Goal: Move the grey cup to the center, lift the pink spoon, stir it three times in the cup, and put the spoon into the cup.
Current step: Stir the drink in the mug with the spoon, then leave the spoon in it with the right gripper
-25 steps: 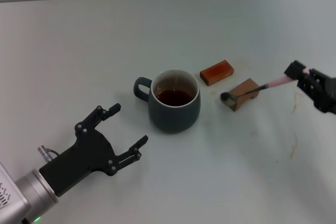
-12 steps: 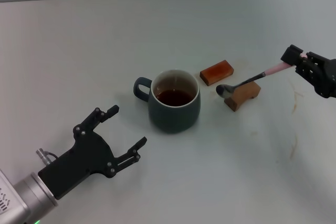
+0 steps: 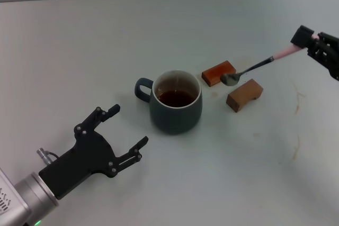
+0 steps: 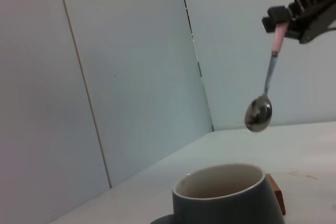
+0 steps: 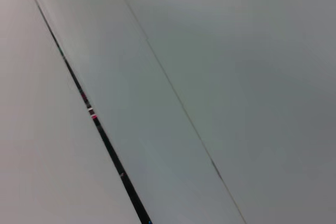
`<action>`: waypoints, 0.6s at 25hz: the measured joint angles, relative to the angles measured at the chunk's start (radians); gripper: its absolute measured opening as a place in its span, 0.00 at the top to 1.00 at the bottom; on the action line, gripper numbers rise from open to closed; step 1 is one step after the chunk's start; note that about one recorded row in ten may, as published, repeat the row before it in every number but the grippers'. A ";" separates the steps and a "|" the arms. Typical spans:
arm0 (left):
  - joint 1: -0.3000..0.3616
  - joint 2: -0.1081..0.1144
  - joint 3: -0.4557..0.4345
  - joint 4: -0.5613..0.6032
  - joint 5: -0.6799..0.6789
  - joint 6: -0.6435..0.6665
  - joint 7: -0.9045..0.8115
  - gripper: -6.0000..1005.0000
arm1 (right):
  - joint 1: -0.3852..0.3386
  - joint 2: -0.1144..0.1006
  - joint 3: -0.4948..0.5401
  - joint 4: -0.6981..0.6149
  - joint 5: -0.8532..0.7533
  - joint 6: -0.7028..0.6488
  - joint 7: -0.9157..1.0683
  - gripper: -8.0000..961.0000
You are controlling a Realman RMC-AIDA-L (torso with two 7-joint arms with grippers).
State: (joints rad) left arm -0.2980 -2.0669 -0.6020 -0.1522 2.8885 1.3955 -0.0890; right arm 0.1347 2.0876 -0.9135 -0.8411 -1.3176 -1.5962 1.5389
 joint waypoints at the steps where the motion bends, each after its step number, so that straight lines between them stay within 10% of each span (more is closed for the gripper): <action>1: 0.001 0.000 0.000 0.000 0.000 0.000 0.000 0.15 | 0.000 0.000 0.000 -0.014 -0.002 0.000 0.010 0.86; 15: 0.019 -0.002 -0.003 -0.003 -0.005 0.007 0.000 0.15 | 0.028 -0.004 -0.014 -0.231 -0.061 0.002 0.195 0.86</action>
State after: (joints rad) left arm -0.2788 -2.0688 -0.6051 -0.1549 2.8830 1.4028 -0.0889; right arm 0.1629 2.0837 -0.9274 -1.0726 -1.3786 -1.5944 1.7335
